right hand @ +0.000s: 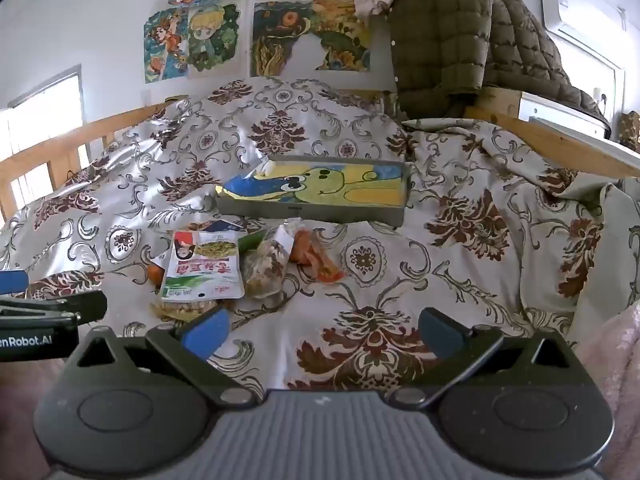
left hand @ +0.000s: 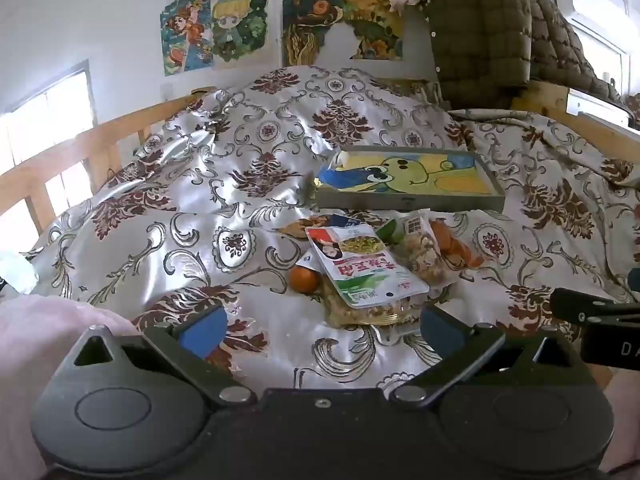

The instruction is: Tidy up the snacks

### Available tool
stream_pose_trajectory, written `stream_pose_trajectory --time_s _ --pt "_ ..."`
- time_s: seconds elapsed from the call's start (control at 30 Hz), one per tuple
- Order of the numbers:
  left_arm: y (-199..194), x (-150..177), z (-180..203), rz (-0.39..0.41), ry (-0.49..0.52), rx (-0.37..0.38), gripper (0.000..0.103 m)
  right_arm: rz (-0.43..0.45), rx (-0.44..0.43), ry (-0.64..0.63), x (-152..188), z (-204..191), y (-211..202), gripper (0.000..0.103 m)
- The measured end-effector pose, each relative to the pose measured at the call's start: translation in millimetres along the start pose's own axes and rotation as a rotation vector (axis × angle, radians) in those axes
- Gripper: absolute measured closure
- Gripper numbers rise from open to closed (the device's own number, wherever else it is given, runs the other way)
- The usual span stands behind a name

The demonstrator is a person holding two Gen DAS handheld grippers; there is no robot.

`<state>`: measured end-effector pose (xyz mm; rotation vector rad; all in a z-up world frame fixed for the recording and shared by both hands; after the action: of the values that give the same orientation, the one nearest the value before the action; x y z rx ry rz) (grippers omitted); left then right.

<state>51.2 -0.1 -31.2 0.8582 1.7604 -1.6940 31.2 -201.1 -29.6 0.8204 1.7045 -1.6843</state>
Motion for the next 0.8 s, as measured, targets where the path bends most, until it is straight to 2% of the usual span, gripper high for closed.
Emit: stream_pose_trajectory --time_s 0.8 --pt "-0.2 -0.1 0.0 0.002 -0.002 0.002 0.001 -0.005 -0.008 0.008 0.4 0.5 0.6 0.000"
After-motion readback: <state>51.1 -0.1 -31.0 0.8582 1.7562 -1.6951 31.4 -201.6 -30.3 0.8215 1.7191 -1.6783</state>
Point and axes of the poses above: each gripper's, at about its wrist camera, not at the fingertips, and y roughly the way its jaws point, z to its right, x to its underside, the point moved 6 cm from there along y, roughly the way its jaws point, and after that the axes turned 9 degrees about -z, right-handed, at the moved point
